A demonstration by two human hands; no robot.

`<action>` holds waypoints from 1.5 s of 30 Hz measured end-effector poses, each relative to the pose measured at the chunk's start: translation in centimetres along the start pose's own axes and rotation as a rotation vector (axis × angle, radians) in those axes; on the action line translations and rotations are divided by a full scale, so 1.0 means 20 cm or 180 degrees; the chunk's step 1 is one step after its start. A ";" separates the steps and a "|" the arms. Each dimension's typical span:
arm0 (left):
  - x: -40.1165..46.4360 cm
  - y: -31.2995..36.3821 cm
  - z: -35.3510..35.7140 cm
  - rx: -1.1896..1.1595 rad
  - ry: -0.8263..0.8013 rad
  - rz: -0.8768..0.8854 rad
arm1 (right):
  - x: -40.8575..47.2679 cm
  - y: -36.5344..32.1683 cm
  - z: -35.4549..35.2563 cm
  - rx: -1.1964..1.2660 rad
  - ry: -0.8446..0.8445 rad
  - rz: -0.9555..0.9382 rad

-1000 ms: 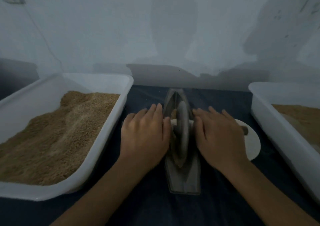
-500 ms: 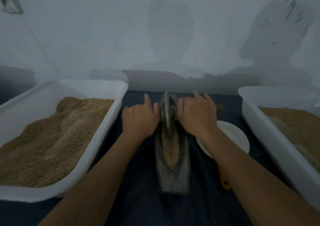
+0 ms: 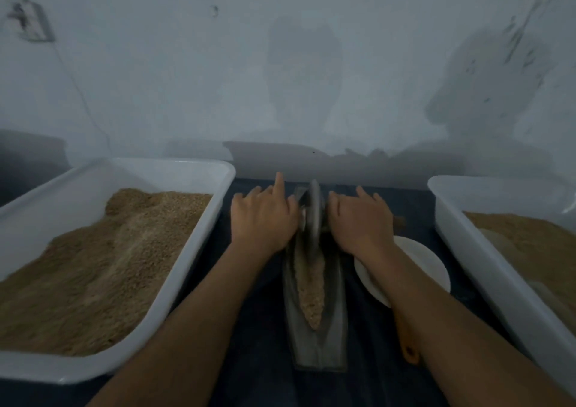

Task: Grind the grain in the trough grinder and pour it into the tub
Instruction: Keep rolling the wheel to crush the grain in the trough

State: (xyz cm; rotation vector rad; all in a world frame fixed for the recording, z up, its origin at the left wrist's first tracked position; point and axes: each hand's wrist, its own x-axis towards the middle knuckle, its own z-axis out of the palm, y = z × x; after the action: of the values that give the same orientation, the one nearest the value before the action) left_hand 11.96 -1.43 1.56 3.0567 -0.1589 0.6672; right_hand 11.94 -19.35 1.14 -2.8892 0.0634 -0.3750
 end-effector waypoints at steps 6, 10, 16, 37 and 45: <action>-0.16 0.00 -0.03 0.0030 0.0208 0.0175 | -0.20 0.04 -0.04 -0.0031 0.0102 -0.0343; -0.47 -0.11 -0.08 -0.0422 0.0406 0.0562 | -0.49 0.02 -0.09 -0.0085 0.0790 -0.0899; -0.35 -0.04 -0.06 -0.0004 0.0223 0.0442 | -0.34 -0.01 -0.06 -0.0148 0.0476 -0.0653; -0.36 -0.04 -0.08 0.0149 0.0494 0.0569 | -0.31 -0.07 -0.09 -0.0362 0.0233 -0.0461; -0.03 0.01 -0.01 0.0223 0.0090 0.0266 | -0.06 -0.08 -0.06 -0.0131 -0.0242 0.0213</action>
State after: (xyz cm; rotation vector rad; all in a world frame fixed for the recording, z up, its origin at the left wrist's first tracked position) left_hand 11.27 -1.58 1.51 3.1206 -0.2702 0.7354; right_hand 10.52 -17.92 2.37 -2.9297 0.1562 -0.2544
